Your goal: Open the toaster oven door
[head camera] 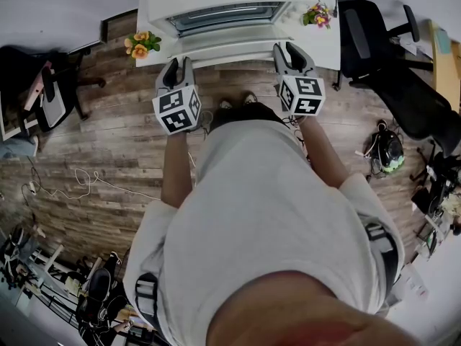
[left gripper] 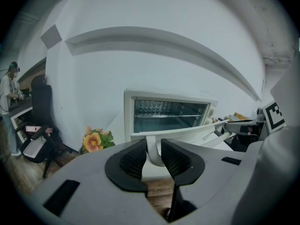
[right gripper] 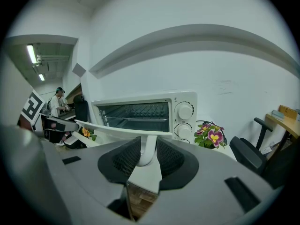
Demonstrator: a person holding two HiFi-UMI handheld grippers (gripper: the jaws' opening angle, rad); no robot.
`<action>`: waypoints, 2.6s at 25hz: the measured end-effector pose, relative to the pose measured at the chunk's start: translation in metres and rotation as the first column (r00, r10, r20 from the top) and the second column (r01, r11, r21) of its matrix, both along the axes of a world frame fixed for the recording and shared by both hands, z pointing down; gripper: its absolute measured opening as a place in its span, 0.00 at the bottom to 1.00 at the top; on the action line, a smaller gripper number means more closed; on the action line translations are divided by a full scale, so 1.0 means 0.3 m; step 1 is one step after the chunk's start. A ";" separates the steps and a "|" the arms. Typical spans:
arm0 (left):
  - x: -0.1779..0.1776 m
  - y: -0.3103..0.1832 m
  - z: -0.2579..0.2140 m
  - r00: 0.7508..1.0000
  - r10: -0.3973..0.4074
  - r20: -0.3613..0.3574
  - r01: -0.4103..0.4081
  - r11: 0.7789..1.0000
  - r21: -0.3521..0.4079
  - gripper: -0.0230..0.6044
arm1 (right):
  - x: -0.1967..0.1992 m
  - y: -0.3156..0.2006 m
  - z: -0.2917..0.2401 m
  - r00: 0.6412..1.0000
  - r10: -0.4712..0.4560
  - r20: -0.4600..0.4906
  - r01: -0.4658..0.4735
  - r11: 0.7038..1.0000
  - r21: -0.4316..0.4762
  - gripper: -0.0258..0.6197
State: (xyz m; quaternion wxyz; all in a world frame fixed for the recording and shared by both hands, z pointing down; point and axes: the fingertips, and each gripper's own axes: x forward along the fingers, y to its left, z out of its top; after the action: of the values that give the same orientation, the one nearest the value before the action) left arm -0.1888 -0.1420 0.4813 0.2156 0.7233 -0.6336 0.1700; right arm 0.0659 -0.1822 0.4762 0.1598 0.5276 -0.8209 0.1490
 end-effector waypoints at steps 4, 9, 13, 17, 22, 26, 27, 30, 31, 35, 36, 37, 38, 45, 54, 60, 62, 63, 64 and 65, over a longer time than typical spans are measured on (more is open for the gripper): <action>-0.002 0.010 0.004 1.000 0.001 0.000 -0.001 1.000 -0.007 0.21 | -0.001 0.010 0.004 1.000 -0.003 -0.006 0.003 1.000 -0.005 0.21; 0.005 0.027 0.018 1.000 0.003 0.002 -0.003 1.000 -0.017 0.21 | 0.005 0.027 0.018 1.000 -0.009 -0.012 0.009 1.000 -0.013 0.21; 0.009 0.039 0.032 1.000 0.006 0.002 -0.006 1.000 -0.027 0.21 | 0.009 0.039 0.031 1.000 -0.014 -0.016 0.014 1.000 -0.024 0.21; 0.012 0.053 0.049 1.000 0.008 0.004 -0.008 0.999 -0.037 0.21 | 0.012 0.055 0.049 1.000 -0.019 -0.022 0.018 0.999 -0.033 0.21; 0.016 0.070 0.070 1.000 0.007 0.015 -0.006 0.999 -0.050 0.21 | 0.014 0.071 0.070 0.999 -0.032 -0.036 0.030 0.998 -0.051 0.21; 0.016 0.080 0.082 1.000 0.004 0.022 -0.002 0.998 -0.063 0.21 | 0.014 0.082 0.082 0.998 -0.036 -0.045 0.033 0.997 -0.067 0.20; 0.017 0.083 0.084 1.000 0.003 0.022 -0.001 0.998 -0.064 0.21 | 0.015 0.085 0.084 0.998 -0.037 -0.047 0.034 0.997 -0.070 0.20; 0.019 0.090 0.092 1.000 0.001 0.025 0.001 0.998 -0.066 0.21 | 0.017 0.094 0.092 0.998 -0.042 -0.053 0.038 0.996 -0.075 0.20; 0.020 0.092 0.095 1.000 0.000 0.027 0.001 0.998 -0.067 0.21 | 0.018 0.096 0.095 0.997 -0.044 -0.056 0.040 0.996 -0.077 0.20; 0.022 0.100 0.107 1.000 -0.001 0.030 0.003 0.997 -0.075 0.21 | 0.021 0.105 0.106 0.997 -0.051 -0.063 0.046 0.995 -0.087 0.20; 0.022 0.101 0.111 1.000 -0.002 0.030 0.004 0.997 -0.078 0.21 | 0.020 0.107 0.110 0.996 -0.053 -0.065 0.047 0.995 -0.090 0.20; 0.021 0.103 0.115 1.000 -0.002 0.030 0.004 0.997 -0.080 0.21 | 0.021 0.109 0.113 0.996 -0.055 -0.067 0.048 0.994 -0.093 0.20; 0.021 0.105 0.118 1.000 -0.001 0.030 0.004 0.997 -0.082 0.21 | 0.021 0.111 0.116 0.996 -0.056 -0.069 0.049 0.994 -0.097 0.20; 0.023 0.121 0.137 0.999 0.007 0.035 -0.004 0.996 -0.090 0.21 | 0.023 0.131 0.136 0.994 -0.068 -0.080 0.059 0.992 -0.111 0.20; 0.027 0.128 0.160 1.000 0.010 0.017 -0.009 0.995 -0.104 0.21 | 0.087 0.182 0.132 0.981 -0.156 -0.115 0.143 0.984 -0.109 0.34; 0.024 0.129 0.169 1.000 0.017 0.019 -0.015 0.994 -0.111 0.21 | 0.087 0.152 0.092 0.970 -0.211 -0.123 0.204 0.977 -0.063 0.39; 0.026 0.134 0.173 1.000 0.020 0.021 -0.017 0.993 -0.120 0.21 | 0.066 0.136 0.095 0.962 -0.242 -0.125 0.235 0.969 -0.070 0.40; 0.028 0.137 0.176 1.000 0.021 0.022 -0.018 0.992 -0.123 0.21 | 0.055 0.132 0.098 0.957 -0.261 -0.123 0.253 0.964 -0.077 0.40; 0.030 0.139 0.178 1.000 0.021 0.021 -0.018 0.992 -0.126 0.21 | 0.048 0.130 0.103 0.953 -0.279 -0.117 0.270 0.959 -0.084 0.40; 0.032 0.140 0.180 1.000 0.020 0.019 -0.018 0.992 -0.127 0.21 | 0.046 0.131 0.106 0.951 -0.291 -0.104 0.282 0.955 -0.092 0.39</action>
State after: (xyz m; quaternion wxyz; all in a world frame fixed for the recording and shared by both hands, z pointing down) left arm -0.1793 -0.1001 0.5353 0.2531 0.7124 -0.6167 0.2194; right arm 0.0796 -0.1429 0.5081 0.2471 0.4041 -0.8719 0.1243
